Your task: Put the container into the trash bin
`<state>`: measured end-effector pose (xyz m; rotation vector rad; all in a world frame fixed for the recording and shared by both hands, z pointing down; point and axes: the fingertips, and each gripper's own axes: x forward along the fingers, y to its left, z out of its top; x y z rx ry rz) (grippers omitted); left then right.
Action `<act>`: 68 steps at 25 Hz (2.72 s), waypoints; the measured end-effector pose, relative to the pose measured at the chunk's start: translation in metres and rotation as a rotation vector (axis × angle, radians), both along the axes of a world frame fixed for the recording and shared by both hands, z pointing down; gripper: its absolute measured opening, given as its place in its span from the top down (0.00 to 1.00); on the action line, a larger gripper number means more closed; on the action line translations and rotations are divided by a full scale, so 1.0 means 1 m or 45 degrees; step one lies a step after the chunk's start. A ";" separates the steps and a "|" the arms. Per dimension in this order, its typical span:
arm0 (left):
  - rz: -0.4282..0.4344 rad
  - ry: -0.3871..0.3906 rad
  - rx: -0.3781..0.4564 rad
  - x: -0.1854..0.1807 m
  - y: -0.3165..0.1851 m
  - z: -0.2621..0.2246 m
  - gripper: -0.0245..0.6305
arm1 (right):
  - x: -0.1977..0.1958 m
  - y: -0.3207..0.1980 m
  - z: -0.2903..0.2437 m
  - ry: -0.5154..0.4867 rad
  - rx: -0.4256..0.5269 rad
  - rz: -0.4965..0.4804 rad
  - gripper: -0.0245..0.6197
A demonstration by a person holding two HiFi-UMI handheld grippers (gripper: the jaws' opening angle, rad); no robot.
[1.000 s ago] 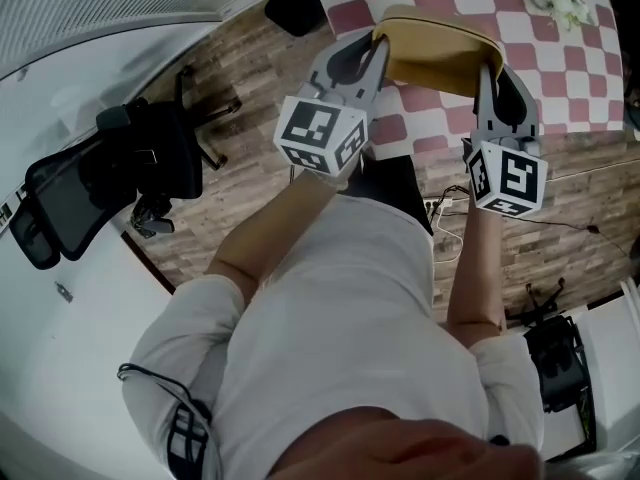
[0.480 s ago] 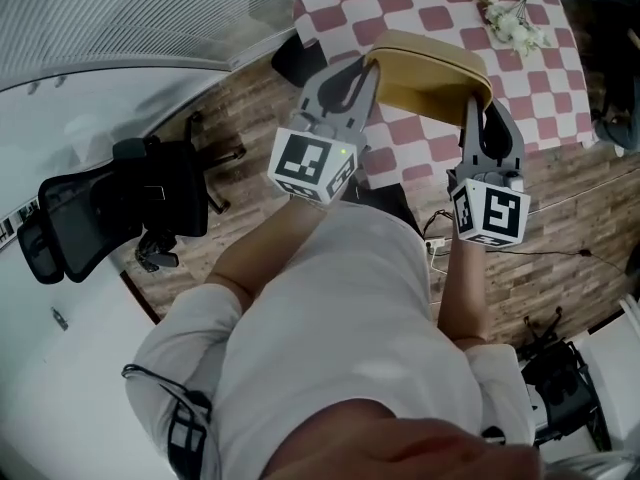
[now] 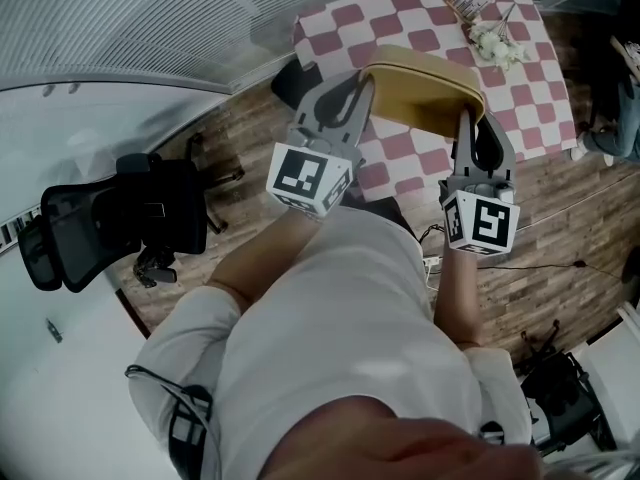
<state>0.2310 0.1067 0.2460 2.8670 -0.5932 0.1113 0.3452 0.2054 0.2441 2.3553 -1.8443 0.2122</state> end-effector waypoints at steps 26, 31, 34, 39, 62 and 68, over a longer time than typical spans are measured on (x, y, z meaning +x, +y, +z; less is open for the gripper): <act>-0.666 -0.016 0.069 -0.193 -0.015 -0.019 0.88 | -0.158 -0.087 -0.013 -0.037 0.113 -0.666 0.88; -0.802 -0.017 0.070 -0.252 -0.016 -0.021 0.88 | -0.215 -0.104 -0.016 -0.040 0.120 -0.805 0.88; -0.841 -0.008 0.065 -0.274 -0.015 -0.021 0.88 | -0.237 -0.108 -0.017 -0.035 0.117 -0.842 0.88; -0.858 0.004 0.050 -0.294 -0.019 -0.020 0.88 | -0.257 -0.112 -0.016 -0.031 0.101 -0.854 0.88; -0.783 0.035 0.036 -0.349 -0.074 -0.013 0.88 | -0.312 -0.161 -0.015 0.005 0.085 -0.787 0.88; -0.757 0.043 0.026 -0.363 -0.089 -0.007 0.88 | -0.327 -0.172 -0.010 0.010 0.061 -0.777 0.88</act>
